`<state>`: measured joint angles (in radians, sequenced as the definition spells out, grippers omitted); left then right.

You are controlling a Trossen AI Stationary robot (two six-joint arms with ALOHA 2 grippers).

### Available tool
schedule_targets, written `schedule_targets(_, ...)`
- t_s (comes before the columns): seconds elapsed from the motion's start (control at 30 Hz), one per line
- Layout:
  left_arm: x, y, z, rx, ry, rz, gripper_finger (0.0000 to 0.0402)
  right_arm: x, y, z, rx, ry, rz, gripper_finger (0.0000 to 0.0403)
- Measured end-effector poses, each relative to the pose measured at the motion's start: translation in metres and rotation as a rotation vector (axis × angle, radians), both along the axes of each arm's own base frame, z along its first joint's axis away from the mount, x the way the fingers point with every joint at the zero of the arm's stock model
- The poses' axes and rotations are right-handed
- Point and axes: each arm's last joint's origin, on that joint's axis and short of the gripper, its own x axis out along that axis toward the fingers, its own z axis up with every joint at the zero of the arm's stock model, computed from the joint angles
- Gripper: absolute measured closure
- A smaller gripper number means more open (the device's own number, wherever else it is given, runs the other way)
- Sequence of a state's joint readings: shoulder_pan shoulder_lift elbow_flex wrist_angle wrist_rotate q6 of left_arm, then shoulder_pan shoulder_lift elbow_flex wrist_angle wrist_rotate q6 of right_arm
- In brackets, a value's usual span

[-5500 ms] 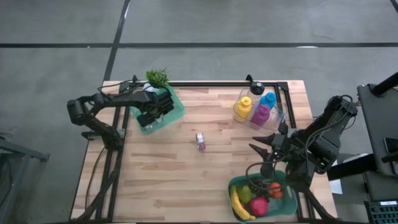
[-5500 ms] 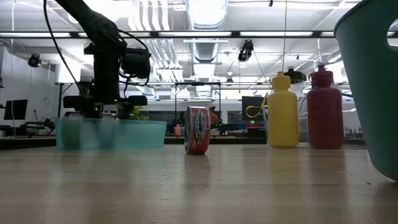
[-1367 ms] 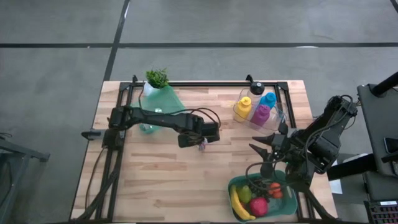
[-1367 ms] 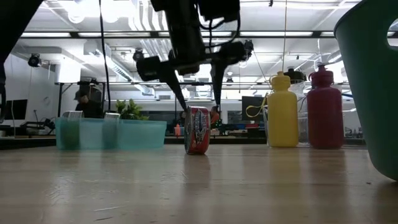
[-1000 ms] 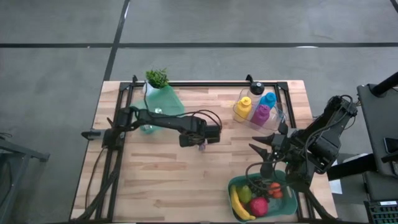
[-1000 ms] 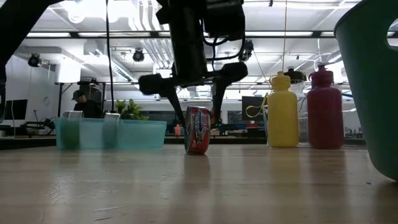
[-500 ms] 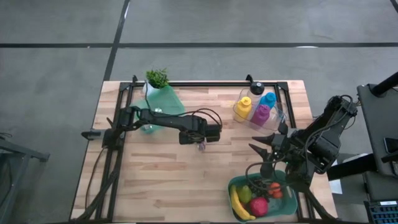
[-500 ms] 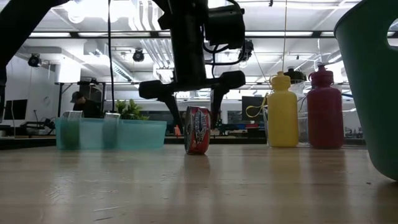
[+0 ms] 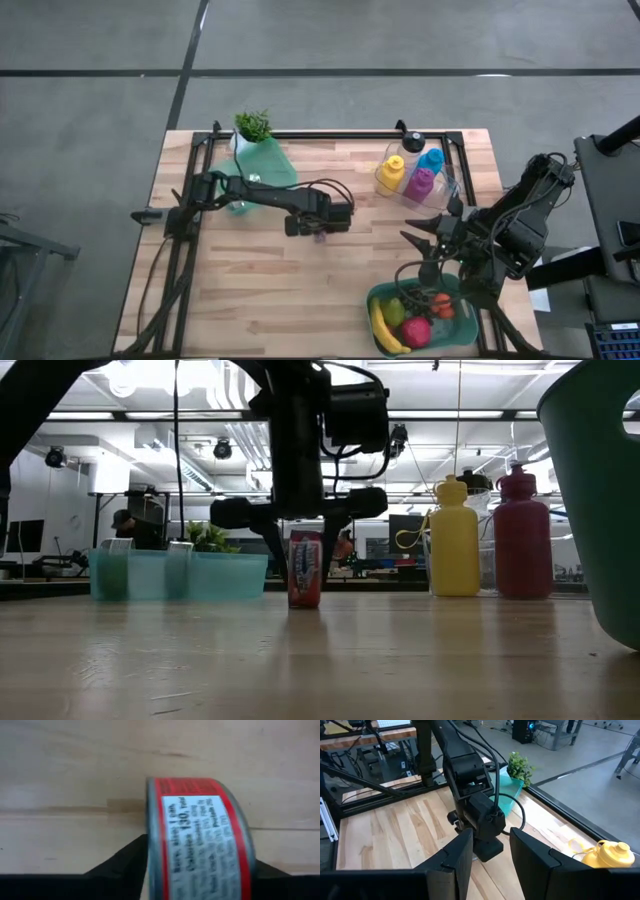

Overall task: Pick & Place Food Item
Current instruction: Put the red tuna can into the blue transparent bin

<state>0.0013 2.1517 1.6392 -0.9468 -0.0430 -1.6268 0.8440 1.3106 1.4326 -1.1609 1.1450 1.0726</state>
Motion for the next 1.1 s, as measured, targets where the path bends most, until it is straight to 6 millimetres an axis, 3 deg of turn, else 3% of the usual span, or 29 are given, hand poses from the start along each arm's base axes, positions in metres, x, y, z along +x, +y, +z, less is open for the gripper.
schedule_targets(0.2, 0.000, 0.000, -0.002, -0.018, -0.007, -0.006, 0.0284, 0.000, 0.000, 0.000, 0.000, 0.000, 0.000, 0.0278)
schedule_targets(0.77, 0.000, 0.000, 0.000, -0.013, -0.014, -0.044, 0.0284, 0.000, 0.000, 0.000, 0.000, 0.000, 0.000, 0.0278)
schedule_targets(1.1, -0.011, 0.003, 0.029, 0.019, -0.017, -0.048, 0.0284, 0.000, 0.000, 0.000, 0.000, 0.000, 0.000, 0.0278)
